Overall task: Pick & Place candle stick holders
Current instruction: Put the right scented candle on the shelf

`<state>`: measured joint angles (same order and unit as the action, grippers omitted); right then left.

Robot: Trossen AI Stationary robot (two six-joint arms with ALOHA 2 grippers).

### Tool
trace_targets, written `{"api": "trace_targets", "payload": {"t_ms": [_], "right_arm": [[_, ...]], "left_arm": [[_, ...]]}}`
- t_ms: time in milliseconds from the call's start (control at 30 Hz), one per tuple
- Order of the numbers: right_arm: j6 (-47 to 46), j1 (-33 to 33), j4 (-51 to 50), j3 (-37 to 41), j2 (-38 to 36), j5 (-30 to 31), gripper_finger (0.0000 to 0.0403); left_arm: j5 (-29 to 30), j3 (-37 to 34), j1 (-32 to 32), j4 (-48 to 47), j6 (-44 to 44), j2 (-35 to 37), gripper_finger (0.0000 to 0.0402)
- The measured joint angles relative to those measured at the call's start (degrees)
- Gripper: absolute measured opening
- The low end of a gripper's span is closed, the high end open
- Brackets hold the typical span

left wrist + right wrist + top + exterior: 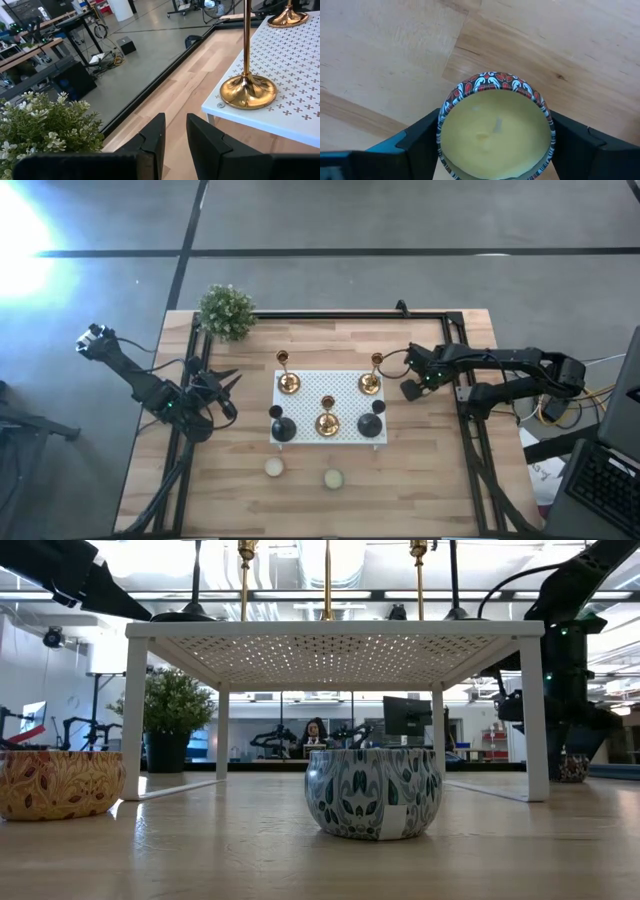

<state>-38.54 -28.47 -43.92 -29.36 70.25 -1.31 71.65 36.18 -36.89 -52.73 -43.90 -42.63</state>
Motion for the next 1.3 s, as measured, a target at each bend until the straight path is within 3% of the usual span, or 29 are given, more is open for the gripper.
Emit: {"api": "trace_targets", "payload": {"t_ms": [233,367,733,1033,1300], "right_arm": [[0.6,-1.0,-3.6,-6.9,0.0,0.5,0.0287],[2.4,-3.2,-12.4,-13.4,0.0,5.6,0.0287],[8.7,-6.8,-29.7,-38.5,-0.3,12.4,0.0287],[13.3,-7.2,-34.1,-63.5,0.9,11.2,0.0287],[19.5,-7.1,-34.4,-82.8,8.3,1.8,0.0287]], "left_arm": [[0.0,0.0,0.0,0.0,0.0,0.0,0.0083],[0.0,0.0,0.0,0.0,0.0,0.0,0.0083],[0.0,0.0,0.0,0.0,0.0,0.0,0.0083],[0.0,0.0,0.0,0.0,0.0,0.0,0.0083],[0.0,0.0,0.0,0.0,0.0,0.0,0.0083]]}}
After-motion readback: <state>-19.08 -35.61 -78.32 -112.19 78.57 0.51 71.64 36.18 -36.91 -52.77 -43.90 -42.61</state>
